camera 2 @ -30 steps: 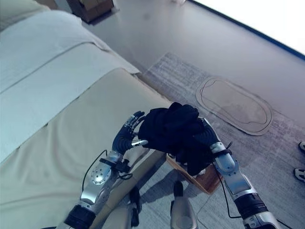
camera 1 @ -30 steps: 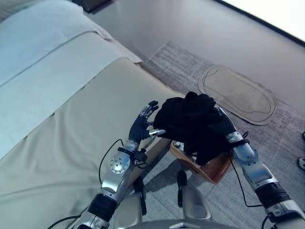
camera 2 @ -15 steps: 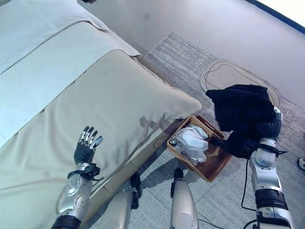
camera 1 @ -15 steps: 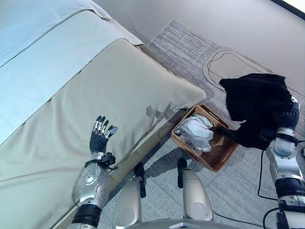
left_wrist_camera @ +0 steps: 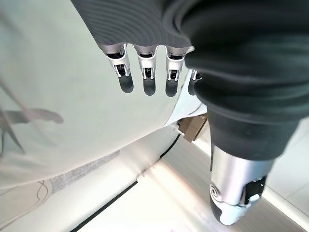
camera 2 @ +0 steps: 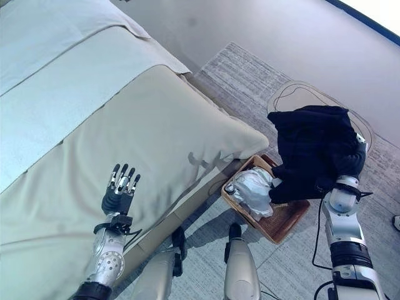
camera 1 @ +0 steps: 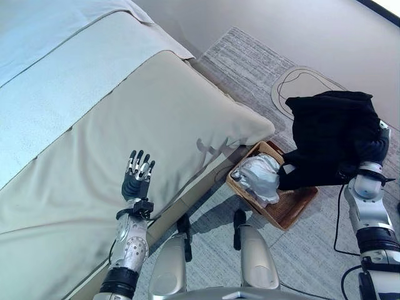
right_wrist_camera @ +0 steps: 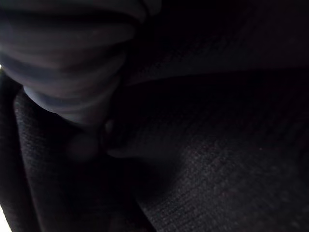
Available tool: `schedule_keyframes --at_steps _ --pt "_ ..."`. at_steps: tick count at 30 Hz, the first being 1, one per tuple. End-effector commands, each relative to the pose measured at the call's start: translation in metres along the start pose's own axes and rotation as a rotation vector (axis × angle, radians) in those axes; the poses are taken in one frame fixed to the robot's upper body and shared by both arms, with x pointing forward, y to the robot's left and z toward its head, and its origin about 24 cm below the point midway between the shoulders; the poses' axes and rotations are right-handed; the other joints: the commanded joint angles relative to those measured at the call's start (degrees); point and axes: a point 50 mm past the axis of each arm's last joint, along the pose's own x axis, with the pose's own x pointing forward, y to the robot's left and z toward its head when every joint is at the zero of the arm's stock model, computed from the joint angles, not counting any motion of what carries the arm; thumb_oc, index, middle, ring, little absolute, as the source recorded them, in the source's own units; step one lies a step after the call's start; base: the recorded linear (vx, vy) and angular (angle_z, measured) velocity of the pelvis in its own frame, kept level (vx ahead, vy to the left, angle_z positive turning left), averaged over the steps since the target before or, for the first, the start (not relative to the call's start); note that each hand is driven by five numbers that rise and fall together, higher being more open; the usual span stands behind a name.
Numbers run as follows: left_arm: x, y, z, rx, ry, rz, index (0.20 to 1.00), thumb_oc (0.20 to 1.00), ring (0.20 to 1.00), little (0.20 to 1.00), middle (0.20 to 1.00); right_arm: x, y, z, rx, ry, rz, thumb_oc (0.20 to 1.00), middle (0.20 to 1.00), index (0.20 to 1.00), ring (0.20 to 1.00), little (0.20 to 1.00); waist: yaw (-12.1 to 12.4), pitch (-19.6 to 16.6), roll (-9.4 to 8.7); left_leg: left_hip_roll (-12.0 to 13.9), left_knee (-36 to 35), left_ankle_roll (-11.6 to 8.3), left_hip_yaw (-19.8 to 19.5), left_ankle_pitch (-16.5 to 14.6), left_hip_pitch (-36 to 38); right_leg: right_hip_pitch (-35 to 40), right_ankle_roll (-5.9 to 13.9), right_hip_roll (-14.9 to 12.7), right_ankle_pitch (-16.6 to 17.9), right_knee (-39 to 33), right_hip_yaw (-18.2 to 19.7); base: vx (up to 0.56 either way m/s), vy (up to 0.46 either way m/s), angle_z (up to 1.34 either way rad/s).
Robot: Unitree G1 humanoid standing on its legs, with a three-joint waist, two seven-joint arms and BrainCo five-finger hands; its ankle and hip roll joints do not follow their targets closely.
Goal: Pick up clothes into the bucket
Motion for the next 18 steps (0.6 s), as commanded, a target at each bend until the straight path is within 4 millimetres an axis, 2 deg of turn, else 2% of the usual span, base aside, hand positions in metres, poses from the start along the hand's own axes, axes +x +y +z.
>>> schedule_keyframes --at_steps 1,5,9,12,16,17,18 --pt "0.002 -0.019 0.027 0.156 -0.125 -0.139 1.000 1.000 1.000 1.000 1.000 0.024 -0.002 0.030 0.004 -0.135 -0.052 0.200 0.200 0.200 0.200 0.200 -0.11 -3.34 -1.36 0.88 4.77 -0.85 -2.31 -3.31 -2.88 -0.09 3.14 -2.85 10.56 -9.39 -0.28 -0.10 -0.010 0.04" --pt "0.003 -0.024 0.032 0.219 -0.150 -0.169 1.000 1.000 1.000 1.000 1.000 0.028 0.001 0.034 0.004 -0.150 -0.039 0.200 0.200 0.200 0.200 0.200 0.06 -1.83 -1.13 0.46 7.24 -0.63 -2.18 -3.82 -5.74 -2.84 2.98 -2.78 10.43 -7.50 0.43 -0.07 -0.002 0.02" --pt "0.004 -0.031 0.037 0.256 -0.176 -0.194 1.000 1.000 1.000 1.000 1.000 0.029 0.008 0.030 -0.057 -0.140 0.002 0.200 0.200 0.200 0.200 0.200 0.30 -0.73 -0.83 0.20 10.17 -0.43 -2.11 -4.28 -9.48 -6.29 2.81 -2.87 10.06 -5.18 1.09 -0.09 -0.005 0.01" --pt "0.005 -0.039 0.047 0.329 -0.229 -0.228 1.000 1.000 1.000 1.000 1.000 0.031 0.010 0.025 -0.234 -0.143 0.040 0.200 0.200 0.200 0.200 0.200 0.68 0.40 -0.28 0.04 13.50 -0.33 -2.48 -5.38 -13.04 -9.54 2.59 -2.81 9.07 -2.05 1.58 -0.09 -0.008 0.05" --pt "0.005 -0.051 0.065 0.516 -0.336 -0.272 1.000 1.000 1.000 1.000 1.000 0.035 0.015 0.016 -0.375 -0.119 0.066 0.200 0.200 0.200 0.200 0.200 1.04 0.68 0.48 -0.01 17.49 -0.37 -2.75 -6.09 -18.68 -14.58 2.35 -2.76 8.40 1.49 2.05 -0.08 -0.006 0.04" --pt "0.005 -0.051 0.065 0.516 -0.336 -0.272 1.000 1.000 1.000 1.000 1.000 0.035 0.015 0.016 -0.375 -0.119 0.066 0.200 0.200 0.200 0.200 0.200 1.03 0.65 0.49 0.00 17.51 -0.37 -2.75 -6.10 -18.73 -14.62 2.35 -2.76 8.40 1.50 2.05 -0.08 -0.002 0.05" --pt "0.005 -0.055 0.070 0.597 -0.378 -0.278 1.000 1.000 1.000 1.000 1.000 0.039 0.016 0.015 -0.431 -0.116 0.070 0.200 0.200 0.200 0.200 0.200 1.20 0.93 0.78 -0.03 19.12 -0.39 -2.77 -6.28 -21.11 -16.91 2.23 -2.68 8.14 3.07 2.37 -0.08 0.007 0.05"
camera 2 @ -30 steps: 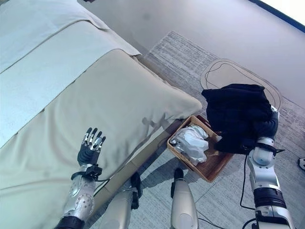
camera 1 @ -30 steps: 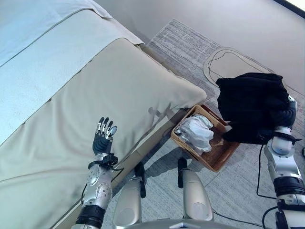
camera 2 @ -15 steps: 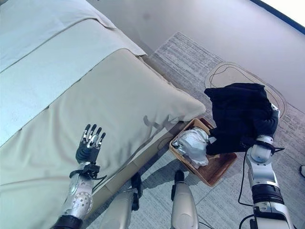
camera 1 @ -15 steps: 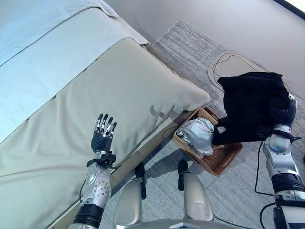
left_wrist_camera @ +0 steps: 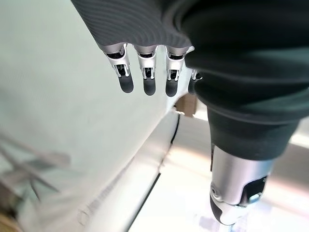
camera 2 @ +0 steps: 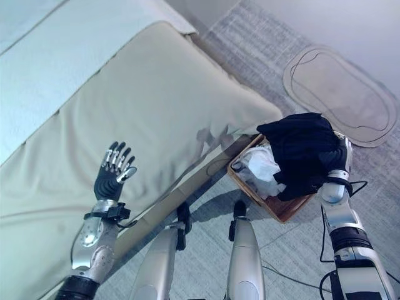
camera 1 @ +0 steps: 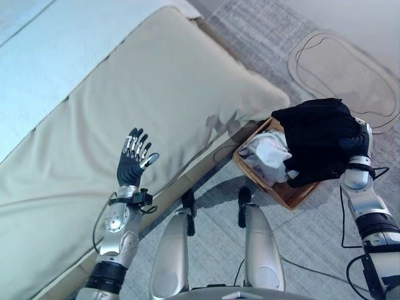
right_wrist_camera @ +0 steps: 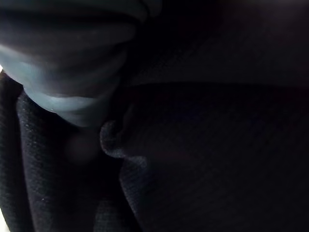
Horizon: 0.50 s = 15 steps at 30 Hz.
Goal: Pick up clothes into the bucket
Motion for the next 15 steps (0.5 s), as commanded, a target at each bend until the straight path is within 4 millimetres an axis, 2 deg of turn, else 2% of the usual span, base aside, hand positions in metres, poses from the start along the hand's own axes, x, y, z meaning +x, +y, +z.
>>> schedule_keyframes --at_steps 1,6,7,8,14,15 --pt "-0.001 -0.006 0.027 0.179 -0.167 -0.035 1.000 1.000 1.000 1.000 1.000 0.021 -0.016 0.019 -0.106 -0.087 -0.080 0.200 0.200 0.200 0.200 0.200 -0.20 -3.24 -1.02 0.82 9.40 -0.17 -1.94 -5.74 -5.27 -1.74 2.96 -1.33 8.79 -6.04 1.36 -0.08 0.007 0.04" --pt "-0.001 -0.006 0.027 0.180 -0.168 -0.034 1.000 1.000 1.000 1.000 1.000 0.021 -0.015 0.020 -0.106 -0.088 -0.080 0.200 0.200 0.200 0.200 0.200 -0.23 -3.36 -1.02 0.83 9.55 -0.17 -1.92 -5.80 -5.52 -2.00 2.96 -1.32 8.75 -5.90 1.40 -0.02 0.005 0.01" --pt "0.002 -0.006 0.035 0.245 -0.213 -0.005 1.000 1.000 1.000 1.000 1.000 0.031 -0.014 0.032 -0.137 -0.117 -0.082 0.200 0.200 0.200 0.200 0.200 -0.25 -2.90 -0.54 0.75 14.13 0.09 -1.65 -6.69 -12.13 -8.77 2.69 -1.29 8.17 -1.39 2.57 -0.15 0.035 0.00" --pt "0.003 -0.005 0.037 0.231 -0.228 0.016 1.000 1.000 1.000 1.000 1.000 0.036 -0.015 0.036 -0.160 -0.120 -0.087 0.200 0.200 0.200 0.200 0.200 -0.23 -2.68 -0.25 0.55 16.63 0.21 -1.62 -7.11 -15.67 -12.16 2.51 -1.21 7.90 0.92 3.18 -0.15 0.036 -0.04" --pt "0.001 -0.004 0.040 0.179 -0.235 0.041 1.000 1.000 1.000 1.000 1.000 0.044 -0.021 0.034 -0.189 -0.078 -0.116 0.200 0.200 0.200 0.200 0.200 -0.07 -2.67 0.36 0.42 19.90 0.41 -1.41 -7.87 -20.47 -17.27 2.22 -1.20 7.28 4.30 4.37 -0.03 0.021 -0.04" --pt "-0.001 -0.003 0.040 0.156 -0.233 0.058 1.000 1.000 1.000 1.000 1.000 0.047 -0.026 0.032 -0.193 -0.047 -0.138 0.200 0.200 0.200 0.200 0.200 0.23 -2.67 0.75 0.41 21.69 0.17 -1.61 -10.10 -21.48 -18.63 2.35 -0.82 5.11 6.65 4.90 -0.02 0.015 -0.05"
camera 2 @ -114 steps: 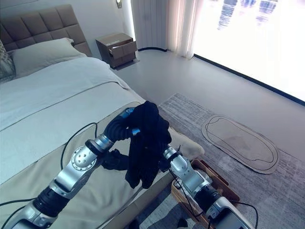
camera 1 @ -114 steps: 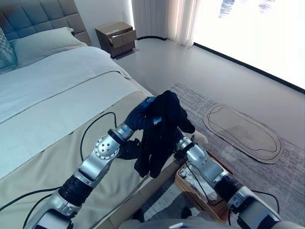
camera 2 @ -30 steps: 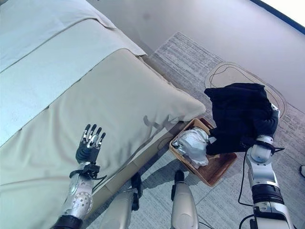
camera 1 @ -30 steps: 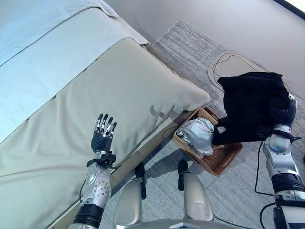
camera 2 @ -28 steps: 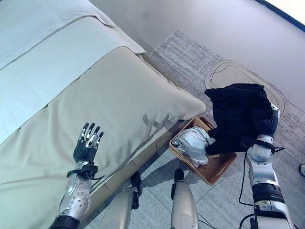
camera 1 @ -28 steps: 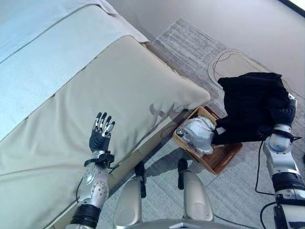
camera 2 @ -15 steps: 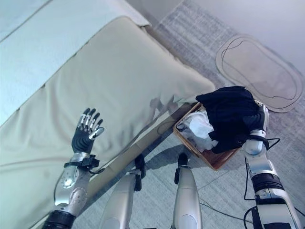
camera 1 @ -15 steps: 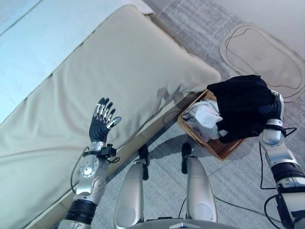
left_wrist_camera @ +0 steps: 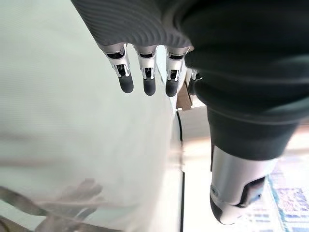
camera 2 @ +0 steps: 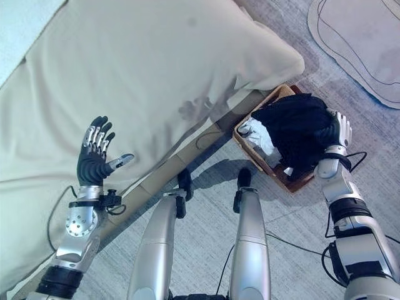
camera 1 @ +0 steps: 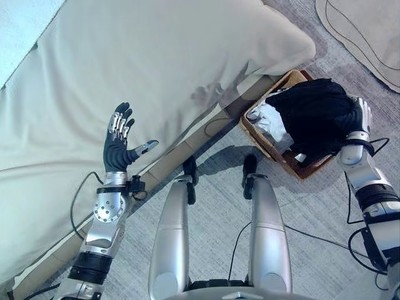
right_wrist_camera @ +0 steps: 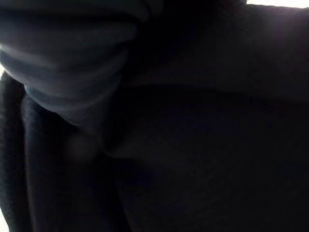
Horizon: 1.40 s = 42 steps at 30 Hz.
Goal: Pick up clothes into the bucket
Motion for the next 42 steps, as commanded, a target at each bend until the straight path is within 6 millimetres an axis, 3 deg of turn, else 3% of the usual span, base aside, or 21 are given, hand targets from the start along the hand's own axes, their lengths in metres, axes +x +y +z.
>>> schedule_keyframes --at_steps 1,2,4,10,15,19,21,26,28,32,42 --pt "-0.011 0.000 0.011 -0.068 -0.062 0.037 1.000 1.000 1.000 1.000 1.000 0.010 -0.021 -0.004 -0.039 0.024 -0.097 0.200 0.200 0.200 0.200 0.200 -0.59 -6.17 -0.22 0.09 7.29 0.92 -0.79 -5.26 -3.89 -1.50 3.15 -1.12 8.13 -5.67 2.38 0.05 0.015 -0.03" --pt "-0.012 0.000 0.012 -0.075 -0.062 0.042 1.000 1.000 1.000 1.000 1.000 0.010 -0.022 -0.006 -0.045 0.033 -0.104 0.200 0.200 0.200 0.200 0.200 -0.45 -6.25 -0.02 0.21 8.19 0.64 -1.08 -7.19 -3.90 -1.78 3.36 -0.87 6.19 -4.24 2.63 0.00 0.000 0.00" --pt "-0.014 0.000 0.014 -0.086 -0.066 0.037 1.000 1.000 1.000 1.000 1.000 0.013 -0.033 -0.014 -0.069 0.068 -0.130 0.200 0.200 0.200 0.200 0.200 -0.47 -6.17 0.32 -0.07 10.24 0.72 -1.17 -7.93 -6.44 -4.42 3.11 -0.72 5.54 -2.27 3.21 0.03 0.001 -0.01" --pt "-0.014 -0.003 0.020 -0.111 -0.085 0.014 1.000 1.000 1.000 1.000 1.000 0.022 -0.055 -0.018 -0.102 0.096 -0.190 0.200 0.200 0.200 0.200 0.200 -0.34 -6.14 0.70 -0.34 12.49 0.90 -1.24 -8.36 -9.70 -7.93 2.77 -0.44 4.83 0.25 4.15 0.00 0.000 -0.01" --pt "-0.014 -0.004 0.022 -0.119 -0.093 0.011 1.000 1.000 1.000 1.000 1.000 0.029 -0.068 -0.009 -0.106 0.062 -0.240 0.200 0.200 0.200 0.200 0.200 -0.32 -6.07 0.94 -0.19 13.08 0.92 -1.12 -8.48 -10.73 -9.28 2.63 -0.30 4.55 1.09 4.39 0.00 -0.001 -0.01" --pt "-0.013 -0.005 0.025 -0.119 -0.108 0.010 1.000 1.000 1.000 1.000 1.000 0.035 -0.077 0.009 -0.080 -0.013 -0.305 0.200 0.200 0.200 0.200 0.200 -0.42 -6.20 1.21 -0.22 13.58 1.01 -0.68 -8.63 -11.44 -10.35 2.48 -0.01 4.31 1.82 4.71 0.00 0.001 -0.01" --pt "-0.013 -0.006 0.025 -0.125 -0.108 0.010 1.000 1.000 1.000 1.000 1.000 0.035 -0.074 0.013 -0.057 -0.023 -0.321 0.200 0.200 0.200 0.200 0.200 -0.35 -6.21 1.43 -0.15 13.49 1.03 -0.42 -8.59 -11.53 -10.77 2.44 0.10 4.28 1.97 4.93 -0.01 0.000 -0.05" --pt "-0.010 -0.012 0.025 -0.155 -0.109 0.000 1.000 1.000 1.000 1.000 1.000 0.035 -0.037 0.033 -0.102 -0.074 -0.205 0.200 0.200 0.200 0.200 0.200 0.12 -5.84 1.91 -0.10 13.90 1.21 0.01 -8.61 -12.16 -11.51 2.17 0.61 4.22 2.27 5.24 -0.02 -0.013 -0.03" --pt "-0.009 -0.012 0.026 -0.158 -0.114 -0.001 1.000 1.000 1.000 1.000 1.000 0.036 -0.034 0.036 -0.110 -0.080 -0.195 0.200 0.200 0.200 0.200 0.200 0.08 -5.87 2.05 -0.13 14.04 1.22 0.03 -8.61 -12.40 -11.78 2.12 0.62 4.14 2.44 5.27 0.00 0.000 0.00" --pt "-0.009 -0.014 0.029 -0.171 -0.124 -0.008 1.000 1.000 1.000 1.000 1.000 0.031 -0.005 0.041 -0.277 -0.124 -0.050 0.200 0.200 0.200 0.200 0.200 0.42 -6.10 2.62 -0.31 14.18 1.27 -0.16 -8.43 -13.45 -12.95 2.01 0.65 4.00 3.04 5.11 0.00 0.000 0.00" --pt "-0.007 -0.013 0.030 -0.177 -0.121 0.000 1.000 1.000 1.000 1.000 1.000 0.031 0.012 0.036 -0.327 -0.035 0.052 0.200 0.200 0.200 0.200 0.200 1.04 -6.47 2.92 -0.40 14.56 1.39 0.02 -8.28 -14.92 -14.51 1.92 0.40 3.89 3.79 5.08 0.00 -0.001 0.00"
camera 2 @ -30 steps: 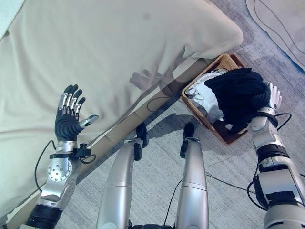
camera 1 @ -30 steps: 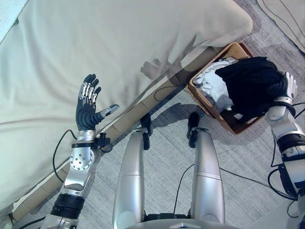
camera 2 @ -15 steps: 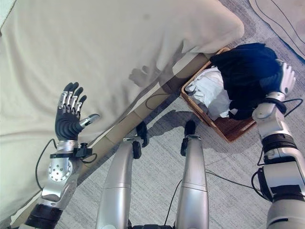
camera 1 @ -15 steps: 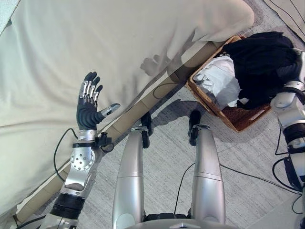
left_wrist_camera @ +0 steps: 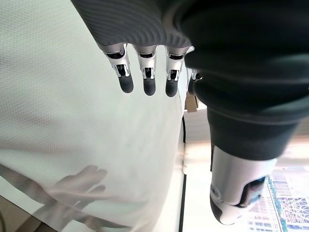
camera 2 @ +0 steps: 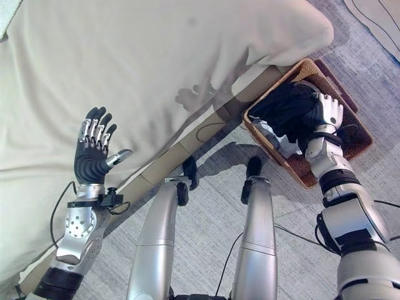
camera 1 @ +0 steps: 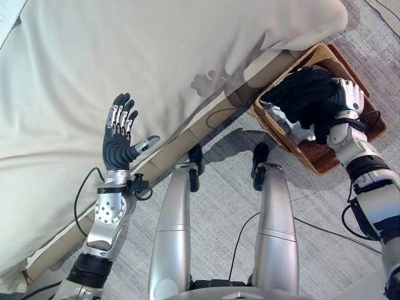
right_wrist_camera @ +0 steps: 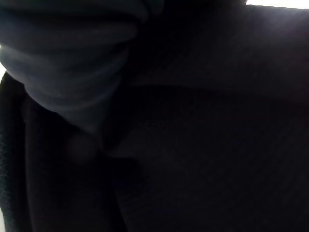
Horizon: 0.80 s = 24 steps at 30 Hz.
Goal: Pick up clothes into the bucket
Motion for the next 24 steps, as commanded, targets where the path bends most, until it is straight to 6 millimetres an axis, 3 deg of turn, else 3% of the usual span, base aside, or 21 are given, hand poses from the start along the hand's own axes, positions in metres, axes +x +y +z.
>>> schedule_keyframes --at_steps 1,10,11,12,13,24 --pt "-0.007 0.000 0.011 -0.050 -0.054 0.026 1.000 1.000 1.000 1.000 1.000 -0.002 0.000 -0.012 -0.044 0.044 0.014 0.200 0.200 0.200 0.200 0.200 -1.45 -6.08 2.06 -0.67 3.79 1.10 -1.65 -4.49 -2.61 -0.88 2.38 0.16 6.60 -6.61 1.31 0.00 0.000 0.00" --pt "-0.006 0.003 0.012 -0.049 -0.050 0.044 1.000 1.000 1.000 1.000 1.000 0.003 -0.010 -0.021 0.008 0.148 -0.026 0.200 0.200 0.200 0.200 0.200 -1.63 -6.33 1.97 -0.67 3.84 1.31 -1.48 -4.80 -3.09 -1.56 2.39 0.21 6.54 -6.62 1.59 0.00 0.000 0.00" --pt "-0.006 0.004 0.011 -0.047 -0.046 0.048 1.000 1.000 1.000 1.000 1.000 0.003 -0.013 -0.026 0.037 0.196 -0.048 0.520 0.520 0.520 0.520 0.520 -1.66 -6.47 1.96 -0.72 3.82 1.33 -1.45 -4.80 -3.19 -1.68 2.38 0.20 6.56 -6.59 1.60 0.00 0.000 0.00" --pt "-0.006 0.004 0.011 -0.047 -0.046 0.049 1.000 1.000 1.000 1.000 1.000 0.003 -0.013 -0.026 0.037 0.196 -0.048 0.520 0.520 0.520 0.520 0.520 -1.66 -6.47 1.96 -0.72 3.82 1.33 -1.45 -4.80 -3.19 -1.68 2.38 0.20 6.56 -6.59 1.60 0.00 0.000 0.00" --pt "-0.006 0.005 0.012 -0.042 -0.047 0.052 1.000 1.000 1.000 1.000 1.000 0.002 -0.014 -0.030 0.067 0.240 -0.069 1.000 1.000 1.000 1.000 1.000 -1.71 -6.56 1.99 -0.73 3.66 1.37 -1.46 -4.80 -3.14 -1.62 2.37 0.18 6.55 -6.79 1.63 0.00 0.000 0.00" --pt "-0.004 0.008 0.012 -0.026 -0.049 0.067 1.000 1.000 1.000 1.000 1.000 -0.001 -0.009 -0.032 0.147 0.278 -0.073 1.000 1.000 1.000 1.000 1.000 -2.03 -7.29 1.48 -0.59 3.02 1.47 -1.22 -4.92 -2.49 -1.06 2.38 0.28 6.68 -7.59 1.43 0.00 0.000 0.00"
